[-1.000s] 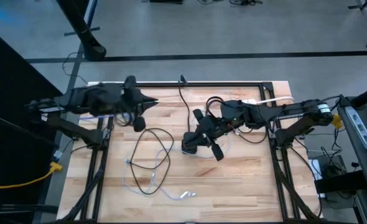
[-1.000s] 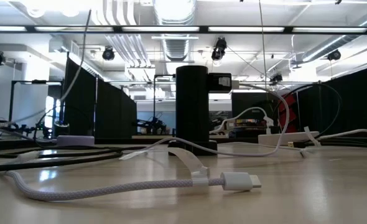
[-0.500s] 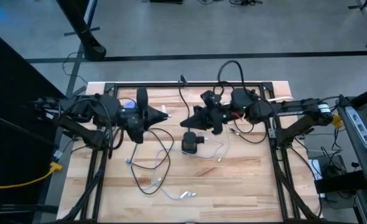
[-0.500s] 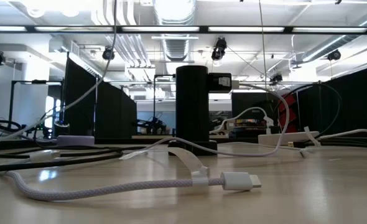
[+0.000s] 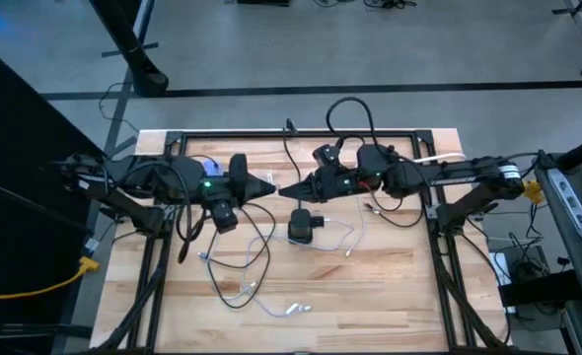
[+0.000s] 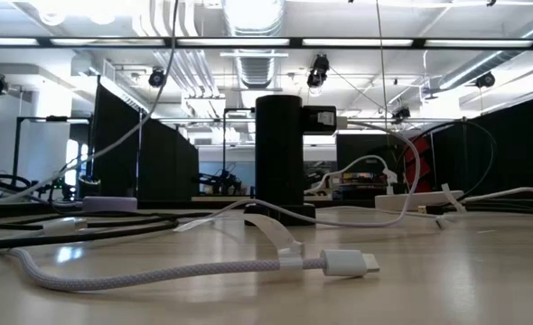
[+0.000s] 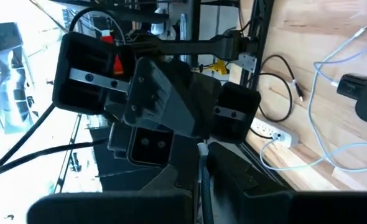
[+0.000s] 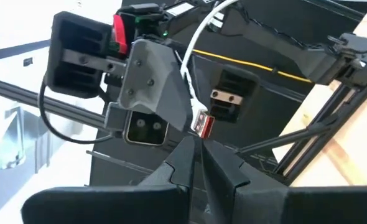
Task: Insert USB
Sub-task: Insert the green charger cable into the violet outlet extension
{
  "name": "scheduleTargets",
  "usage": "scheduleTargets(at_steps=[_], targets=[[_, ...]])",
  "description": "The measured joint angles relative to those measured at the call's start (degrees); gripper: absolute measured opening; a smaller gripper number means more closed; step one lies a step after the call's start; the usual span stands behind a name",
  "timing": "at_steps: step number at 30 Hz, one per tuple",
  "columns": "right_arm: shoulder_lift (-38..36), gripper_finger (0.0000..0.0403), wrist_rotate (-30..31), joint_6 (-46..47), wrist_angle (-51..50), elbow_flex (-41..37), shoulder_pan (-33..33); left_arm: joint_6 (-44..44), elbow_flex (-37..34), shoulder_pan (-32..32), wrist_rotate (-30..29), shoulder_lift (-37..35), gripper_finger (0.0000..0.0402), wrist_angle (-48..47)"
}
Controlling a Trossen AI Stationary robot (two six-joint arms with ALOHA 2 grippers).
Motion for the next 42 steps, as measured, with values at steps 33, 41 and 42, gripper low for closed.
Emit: scheduleTargets(at_steps=[33,41,42], targets=[[0.5,0.0061,2.3,0.2,0.4,0.0,0.0,4.0,0.0,-0.3,0.3,-0.1,0.0013,-0.3],[1.1,0.0046,2.9,0.4,1.8,0.0,0.0,2.3,-0.1,-0.2,1.7,0.0,0.0013,-0.5],[1.1,0.0046,3.2,0.0,2.1,0.0,0.0,2.0,-0.1,-0.2,1.7,0.0,0.0013,-0.5]])
